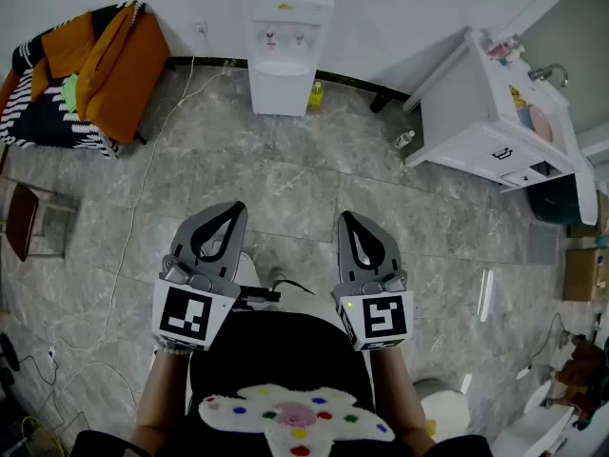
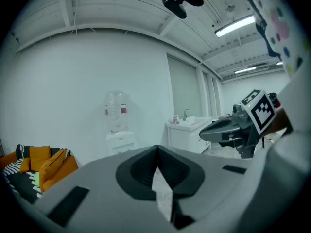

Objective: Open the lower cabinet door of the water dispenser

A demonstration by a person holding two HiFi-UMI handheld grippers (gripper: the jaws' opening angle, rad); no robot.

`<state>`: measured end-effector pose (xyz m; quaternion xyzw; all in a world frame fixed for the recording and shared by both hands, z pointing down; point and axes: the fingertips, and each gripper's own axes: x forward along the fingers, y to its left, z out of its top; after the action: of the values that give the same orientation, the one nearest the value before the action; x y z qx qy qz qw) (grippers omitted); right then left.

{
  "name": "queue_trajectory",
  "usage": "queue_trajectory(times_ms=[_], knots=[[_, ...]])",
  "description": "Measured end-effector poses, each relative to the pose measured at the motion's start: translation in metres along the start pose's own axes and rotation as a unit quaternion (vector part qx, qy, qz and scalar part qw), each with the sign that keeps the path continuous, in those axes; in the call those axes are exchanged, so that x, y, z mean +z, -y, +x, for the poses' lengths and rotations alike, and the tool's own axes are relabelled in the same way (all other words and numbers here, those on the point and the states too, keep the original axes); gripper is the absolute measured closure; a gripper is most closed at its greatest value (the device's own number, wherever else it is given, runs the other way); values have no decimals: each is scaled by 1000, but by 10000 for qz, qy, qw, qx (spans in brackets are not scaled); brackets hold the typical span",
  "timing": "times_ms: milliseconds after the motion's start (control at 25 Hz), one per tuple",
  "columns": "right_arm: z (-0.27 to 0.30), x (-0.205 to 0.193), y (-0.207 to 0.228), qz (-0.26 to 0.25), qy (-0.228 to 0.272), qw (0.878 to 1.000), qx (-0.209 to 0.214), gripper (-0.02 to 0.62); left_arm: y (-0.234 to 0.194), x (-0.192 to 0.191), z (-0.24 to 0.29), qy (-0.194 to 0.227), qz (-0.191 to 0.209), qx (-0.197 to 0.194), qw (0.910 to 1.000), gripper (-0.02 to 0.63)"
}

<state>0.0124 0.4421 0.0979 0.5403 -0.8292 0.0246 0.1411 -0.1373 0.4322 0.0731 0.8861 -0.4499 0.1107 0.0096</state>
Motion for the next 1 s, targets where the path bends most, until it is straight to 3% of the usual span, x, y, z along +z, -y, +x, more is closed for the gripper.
queue_trajectory(times_ms=[1000], knots=[[2,0,4,212,70,9997,16,592,3,1,6,-2,28,-48,10000,592]])
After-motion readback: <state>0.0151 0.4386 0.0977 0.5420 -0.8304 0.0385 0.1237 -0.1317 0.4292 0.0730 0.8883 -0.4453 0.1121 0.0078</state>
